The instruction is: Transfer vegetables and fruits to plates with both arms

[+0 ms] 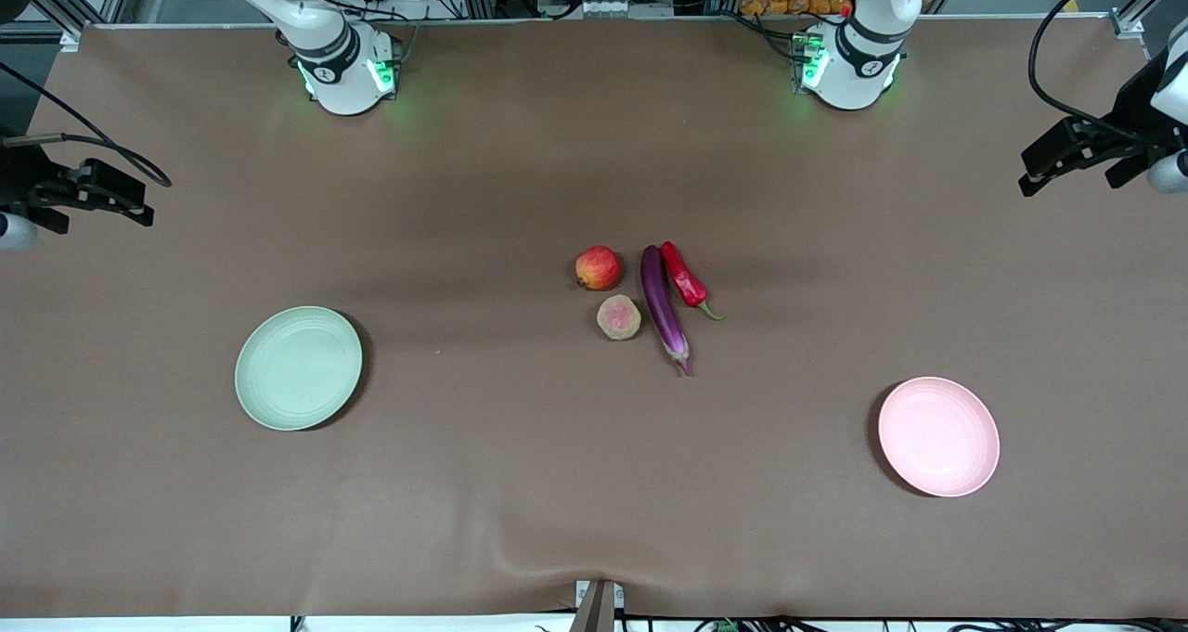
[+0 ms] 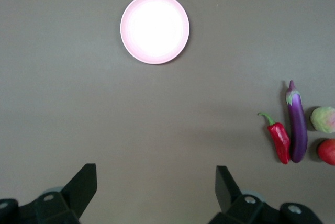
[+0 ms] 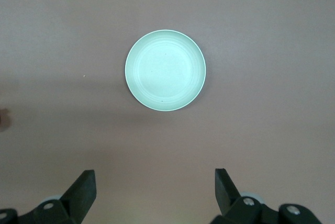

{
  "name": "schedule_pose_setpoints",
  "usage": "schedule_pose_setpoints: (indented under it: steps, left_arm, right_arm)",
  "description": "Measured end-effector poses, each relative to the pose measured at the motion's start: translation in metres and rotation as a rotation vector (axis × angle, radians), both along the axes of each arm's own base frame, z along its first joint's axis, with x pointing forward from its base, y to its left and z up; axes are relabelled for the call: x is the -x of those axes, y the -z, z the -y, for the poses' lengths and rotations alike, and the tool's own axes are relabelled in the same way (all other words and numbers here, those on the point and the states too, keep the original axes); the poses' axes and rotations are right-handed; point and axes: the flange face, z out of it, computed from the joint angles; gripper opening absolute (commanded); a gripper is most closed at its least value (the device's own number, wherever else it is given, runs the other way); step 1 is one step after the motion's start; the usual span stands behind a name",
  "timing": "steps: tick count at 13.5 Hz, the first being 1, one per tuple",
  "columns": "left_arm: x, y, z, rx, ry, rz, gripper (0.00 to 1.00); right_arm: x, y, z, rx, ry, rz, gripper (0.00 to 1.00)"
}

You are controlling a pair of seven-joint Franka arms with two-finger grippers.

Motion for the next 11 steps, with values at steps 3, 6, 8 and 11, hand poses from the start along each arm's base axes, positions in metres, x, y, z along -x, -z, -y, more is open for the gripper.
schedule_pose_setpoints:
  steps: [3,6,8,11]
  left_arm:
    - [0.0021,-0.0006,0.0002,-0.001,0.000,-0.019,1.00]
    - [0.0002,-0.0036,0.0002,0.000,0.000,-0.014,1.00]
    - [-0.0004,-0.0025,0.0003,0.000,0.001,-0.020,1.00]
    - [-0.0005,-0.0015,0.0003,-0.001,0.002,-0.025,1.00]
  right_arm:
    - [0.0006,0.0004,-0.0004,0.000,-0.001,-0.005,1.00]
    - [0.0008,0.0007,-0.0037,0.000,-0.007,-0.008,1.00]
    - [0.0008,0.0007,-0.0055,0.000,-0.010,-0.008,1.00]
    - [0.0009,0.0007,-0.0077,0.000,-0.014,-0.008,1.00]
